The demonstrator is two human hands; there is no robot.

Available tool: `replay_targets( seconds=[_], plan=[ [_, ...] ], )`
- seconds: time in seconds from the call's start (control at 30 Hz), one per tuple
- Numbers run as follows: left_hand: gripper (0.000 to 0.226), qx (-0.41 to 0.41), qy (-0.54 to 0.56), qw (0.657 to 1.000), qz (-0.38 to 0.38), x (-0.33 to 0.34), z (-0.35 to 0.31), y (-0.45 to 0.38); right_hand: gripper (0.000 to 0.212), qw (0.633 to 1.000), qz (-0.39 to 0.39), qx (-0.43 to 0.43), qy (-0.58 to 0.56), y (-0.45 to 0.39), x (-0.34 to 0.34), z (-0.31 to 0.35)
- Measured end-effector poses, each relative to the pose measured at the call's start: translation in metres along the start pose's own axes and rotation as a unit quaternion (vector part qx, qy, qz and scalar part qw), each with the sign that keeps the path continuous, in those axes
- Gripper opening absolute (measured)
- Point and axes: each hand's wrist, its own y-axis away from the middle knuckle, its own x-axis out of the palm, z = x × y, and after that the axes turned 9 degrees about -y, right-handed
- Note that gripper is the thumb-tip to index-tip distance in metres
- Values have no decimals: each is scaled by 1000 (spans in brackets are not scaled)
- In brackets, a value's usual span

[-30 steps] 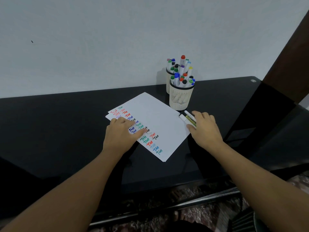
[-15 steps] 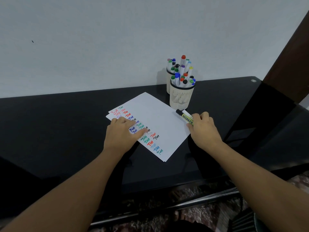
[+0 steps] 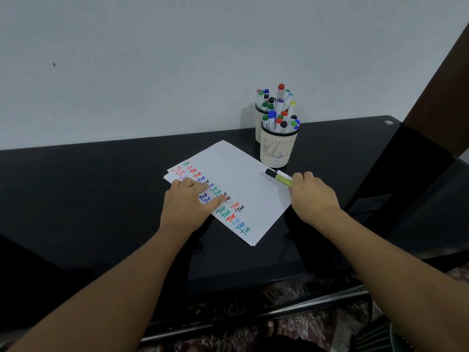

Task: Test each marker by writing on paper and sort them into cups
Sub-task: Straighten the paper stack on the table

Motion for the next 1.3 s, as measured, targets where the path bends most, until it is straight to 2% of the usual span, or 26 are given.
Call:
replay_targets(
  seconds=[0.23, 0.37, 0.5, 0.7, 0.8, 0.9, 1.03, 1.3],
  plan=[
    [74, 0, -3, 1000, 6, -1, -1, 0, 14, 997, -24, -8, -74, -4, -10, 5],
    [74, 1, 3, 1000, 2, -1, -1, 1, 17, 994, -6, -23, -108, -4, -7, 10],
    [71, 12, 8, 1000, -8, -1, 0, 1, 22, 989, 12, -2, -150, -1, -3, 13],
    [60, 65, 29, 995, -71, -2, -2, 3, 25, 971, 5, 27, -239, 11, -10, 4],
    [62, 114, 18, 992, -56, -6, -12, 4, 25, 961, -8, 39, -272, 21, -22, -7],
    [60, 149, 61, 986, -47, -14, -47, 5, 24, 948, -26, 61, -312, 34, -35, -23],
    [60, 171, 94, 981, 17, -24, -119, 13, 25, 923, -51, 99, -367, 60, -49, -52],
    [60, 277, 130, 951, 47, -8, -237, 54, 21, 885, -102, 160, -424, 139, -60, -133]
  ],
)
